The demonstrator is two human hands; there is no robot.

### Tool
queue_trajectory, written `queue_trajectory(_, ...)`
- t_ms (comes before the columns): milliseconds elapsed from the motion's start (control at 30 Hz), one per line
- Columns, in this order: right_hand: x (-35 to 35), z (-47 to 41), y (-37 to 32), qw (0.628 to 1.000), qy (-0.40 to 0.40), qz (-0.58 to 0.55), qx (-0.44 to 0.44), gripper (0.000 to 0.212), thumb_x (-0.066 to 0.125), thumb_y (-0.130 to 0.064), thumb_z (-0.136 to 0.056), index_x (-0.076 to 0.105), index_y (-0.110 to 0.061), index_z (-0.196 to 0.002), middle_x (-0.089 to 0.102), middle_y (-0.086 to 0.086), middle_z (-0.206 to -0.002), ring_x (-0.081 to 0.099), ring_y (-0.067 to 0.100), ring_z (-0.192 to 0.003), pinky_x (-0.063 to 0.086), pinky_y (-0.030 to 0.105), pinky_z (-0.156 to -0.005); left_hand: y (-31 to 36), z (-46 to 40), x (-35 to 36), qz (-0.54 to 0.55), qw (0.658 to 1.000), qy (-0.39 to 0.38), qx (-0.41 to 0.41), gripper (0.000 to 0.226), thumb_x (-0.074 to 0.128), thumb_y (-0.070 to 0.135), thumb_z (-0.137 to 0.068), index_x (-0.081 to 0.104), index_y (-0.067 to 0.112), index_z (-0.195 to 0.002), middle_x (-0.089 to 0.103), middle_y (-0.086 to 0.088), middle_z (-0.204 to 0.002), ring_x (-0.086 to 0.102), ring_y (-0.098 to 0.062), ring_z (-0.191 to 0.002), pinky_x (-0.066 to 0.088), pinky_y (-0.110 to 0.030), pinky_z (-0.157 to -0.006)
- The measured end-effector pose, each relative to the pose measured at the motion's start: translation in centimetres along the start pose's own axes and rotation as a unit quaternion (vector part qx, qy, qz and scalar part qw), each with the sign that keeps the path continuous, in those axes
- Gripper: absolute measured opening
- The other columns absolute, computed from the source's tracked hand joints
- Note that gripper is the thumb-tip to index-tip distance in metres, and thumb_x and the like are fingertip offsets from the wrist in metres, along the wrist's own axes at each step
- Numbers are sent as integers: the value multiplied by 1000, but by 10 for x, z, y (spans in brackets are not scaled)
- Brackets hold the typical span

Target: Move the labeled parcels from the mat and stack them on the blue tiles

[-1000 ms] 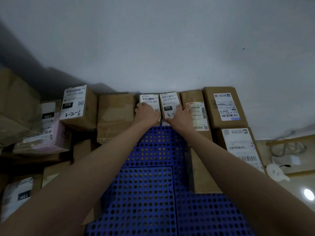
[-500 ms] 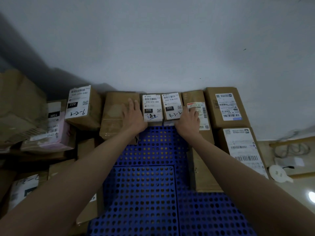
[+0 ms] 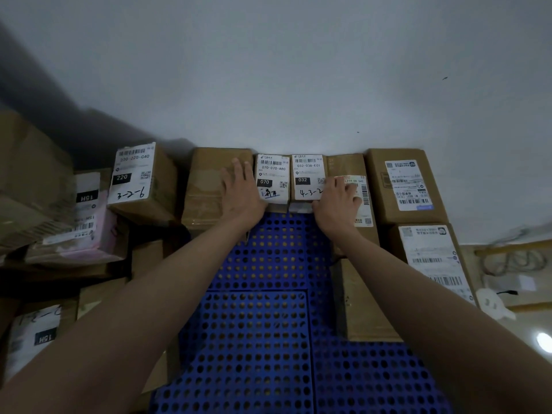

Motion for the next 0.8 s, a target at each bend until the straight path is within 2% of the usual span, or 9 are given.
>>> queue_trajectory(233, -20, 9, 1, 997, -61, 16, -37, 60, 60, -13, -89, 32, -12, -143, 28, 15, -148, 30, 36, -135, 34, 50, -107, 0, 3, -20, -29, 999, -26, 25, 114, 76, 47, -72, 5, 8, -153, -4, -18, -160, 0, -44, -146, 11, -54, -119)
queue_trajectory(400, -57, 31, 3, 992, -91, 47, -70, 62, 62, -14, -90, 33, -15, -145, 29, 16, -146, 33, 36, -133, 41, 50, -104, 6, 31, -49, -54, 995, -36, 77, 109, 74, 44, -72, 10, 9, -152, 2, -19, -160, -1, -43, -146, 10, -56, -118)
queue_trajectory(500, -81, 54, 0, 988, -113, 52, -89, 62, 62, -13, -90, 33, -15, -144, 31, 16, -146, 35, 37, -132, 43, 50, -102, 5, 58, -70, -95, 990, -39, 99, 92, 75, 42, -70, 28, 10, -142, 22, -18, -153, 15, -36, -144, 22, -51, -116)
queue_trajectory(633, -102, 99, -7, 980, -140, 61, -125, 69, 67, -16, -88, 30, -17, -147, 31, 18, -148, 35, 38, -133, 43, 50, -101, -7, 114, -94, -121, 987, -45, 96, 80, 66, 44, -78, 32, 10, -142, 32, -17, -148, 30, -34, -136, 33, -45, -109)
queue_trajectory(700, -109, 124, -11, 976, -146, 69, -147, 71, 69, -19, -88, 29, -18, -148, 28, 17, -150, 34, 39, -134, 43, 51, -101, -19, 146, -104, -122, 987, -39, 92, 71, 65, 47, -77, 42, 10, -134, 44, -14, -137, 42, -33, -125, 42, -42, -99)
queue_trajectory(733, -112, 136, -14, 973, -148, 74, -158, 70, 69, -20, -88, 30, -18, -147, 29, 17, -149, 36, 39, -133, 44, 52, -101, -27, 162, -108, -115, 988, -38, 93, 71, 68, 45, -76, 43, 11, -133, 46, -12, -134, 44, -33, -123, 43, -41, -95)
queue_trajectory(800, -118, 160, -20, 968, -156, 83, -179, 68, 69, -23, -89, 32, -17, -145, 32, 17, -144, 39, 39, -129, 46, 52, -98, -45, 193, -114, -108, 990, -36, 88, 81, 76, 38, -74, 36, 13, -140, 40, -12, -140, 42, -32, -127, 44, -40, -93)
Point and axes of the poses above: each hand's wrist, its own z-axis away from the middle knuckle, its own x-axis out of the palm, y = z × x, the point moved 2 cm from there along -z, towards the middle knuckle
